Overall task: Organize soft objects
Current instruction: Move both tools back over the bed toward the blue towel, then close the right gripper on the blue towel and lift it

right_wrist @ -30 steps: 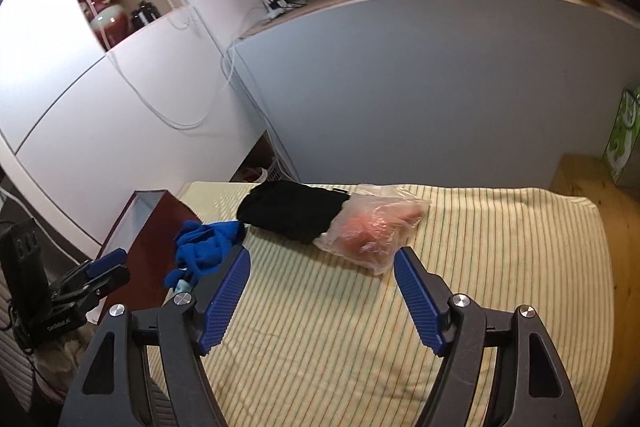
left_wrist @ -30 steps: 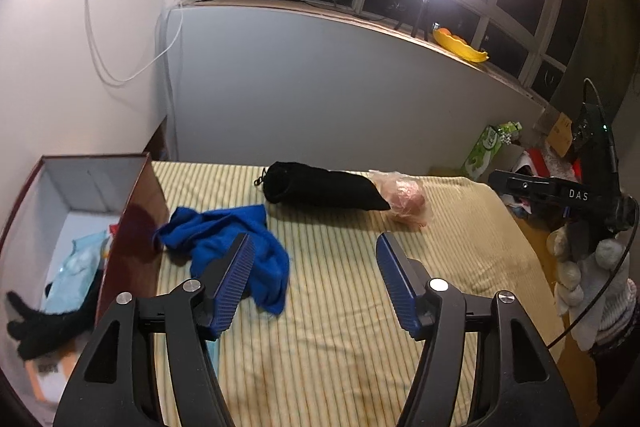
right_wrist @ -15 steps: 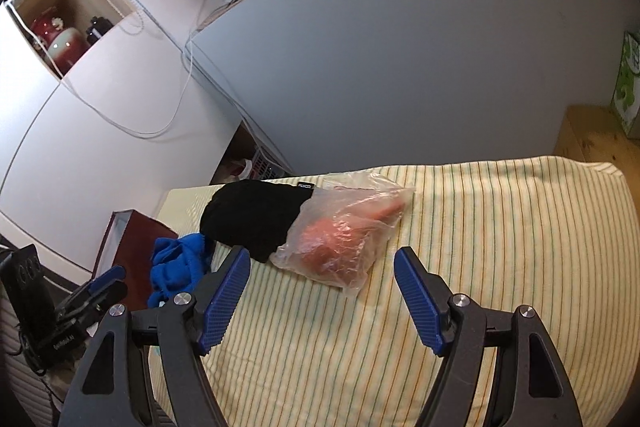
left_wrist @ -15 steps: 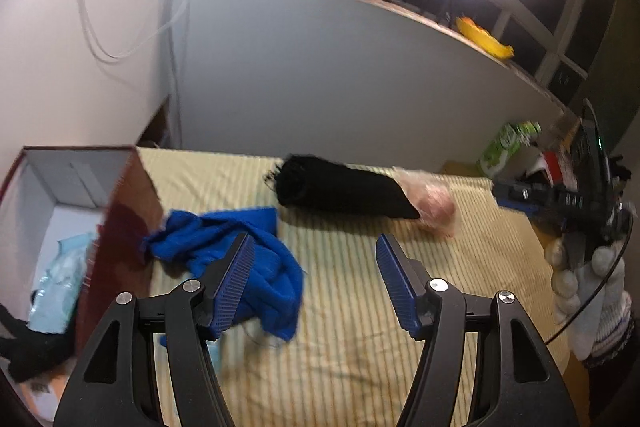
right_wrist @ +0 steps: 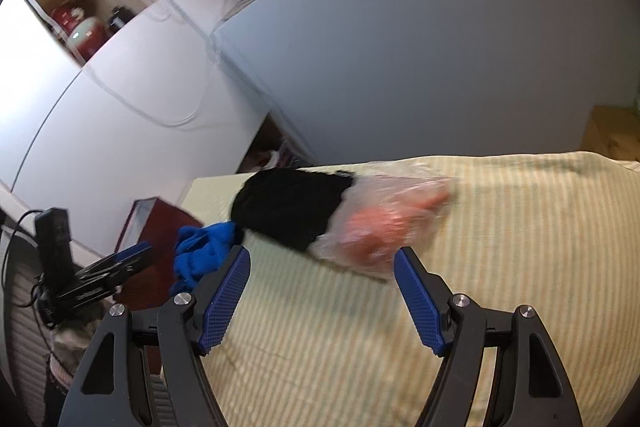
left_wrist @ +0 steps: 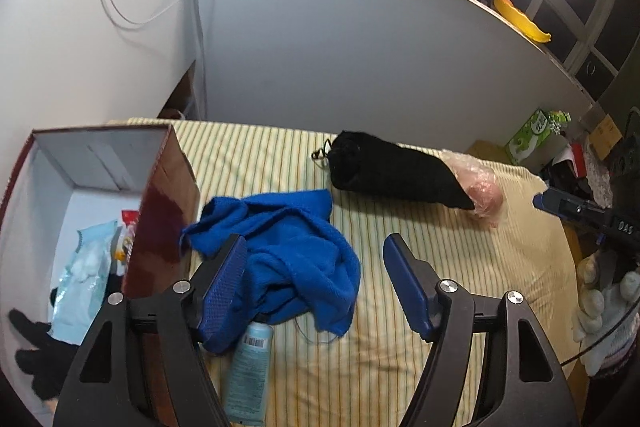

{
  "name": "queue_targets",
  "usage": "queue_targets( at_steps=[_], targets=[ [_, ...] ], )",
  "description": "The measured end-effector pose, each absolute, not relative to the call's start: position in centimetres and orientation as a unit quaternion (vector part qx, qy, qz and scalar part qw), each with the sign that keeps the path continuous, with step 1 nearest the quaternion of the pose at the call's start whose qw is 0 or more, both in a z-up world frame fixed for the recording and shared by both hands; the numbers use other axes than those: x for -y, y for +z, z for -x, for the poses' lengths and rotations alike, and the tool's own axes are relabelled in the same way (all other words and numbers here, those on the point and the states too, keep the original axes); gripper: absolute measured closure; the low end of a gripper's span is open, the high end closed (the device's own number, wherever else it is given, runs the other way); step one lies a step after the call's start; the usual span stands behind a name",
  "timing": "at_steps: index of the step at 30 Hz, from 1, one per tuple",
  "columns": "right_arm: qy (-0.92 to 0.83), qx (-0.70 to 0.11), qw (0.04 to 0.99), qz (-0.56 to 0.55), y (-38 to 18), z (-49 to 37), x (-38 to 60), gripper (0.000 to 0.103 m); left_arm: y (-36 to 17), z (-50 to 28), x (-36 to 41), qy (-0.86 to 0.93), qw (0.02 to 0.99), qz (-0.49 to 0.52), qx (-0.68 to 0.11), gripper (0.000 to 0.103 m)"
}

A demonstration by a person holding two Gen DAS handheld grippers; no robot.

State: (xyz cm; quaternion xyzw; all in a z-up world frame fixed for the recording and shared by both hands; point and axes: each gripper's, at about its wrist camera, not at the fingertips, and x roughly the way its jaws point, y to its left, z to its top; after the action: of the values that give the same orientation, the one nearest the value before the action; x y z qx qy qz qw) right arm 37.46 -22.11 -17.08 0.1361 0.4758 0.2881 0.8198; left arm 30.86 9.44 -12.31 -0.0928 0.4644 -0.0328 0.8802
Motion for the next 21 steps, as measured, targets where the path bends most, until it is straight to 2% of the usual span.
queue_targets(
  at_steps=[11, 21],
  targets=[
    [0.368, -0.493, 0.776, -0.139, -17.4, -37.5, 13.9, 0.032, -15.0, -30.9, -8.3, -0.040, 0.863, 0.048, -0.501, 0.032],
    [0.408, -0.532, 0.733, -0.116, -20.8, -37.8, 6.1, 0.032, -17.4, -31.5, -7.8, -0.035, 0.856, 0.031, -0.515, 0.032]
  ],
)
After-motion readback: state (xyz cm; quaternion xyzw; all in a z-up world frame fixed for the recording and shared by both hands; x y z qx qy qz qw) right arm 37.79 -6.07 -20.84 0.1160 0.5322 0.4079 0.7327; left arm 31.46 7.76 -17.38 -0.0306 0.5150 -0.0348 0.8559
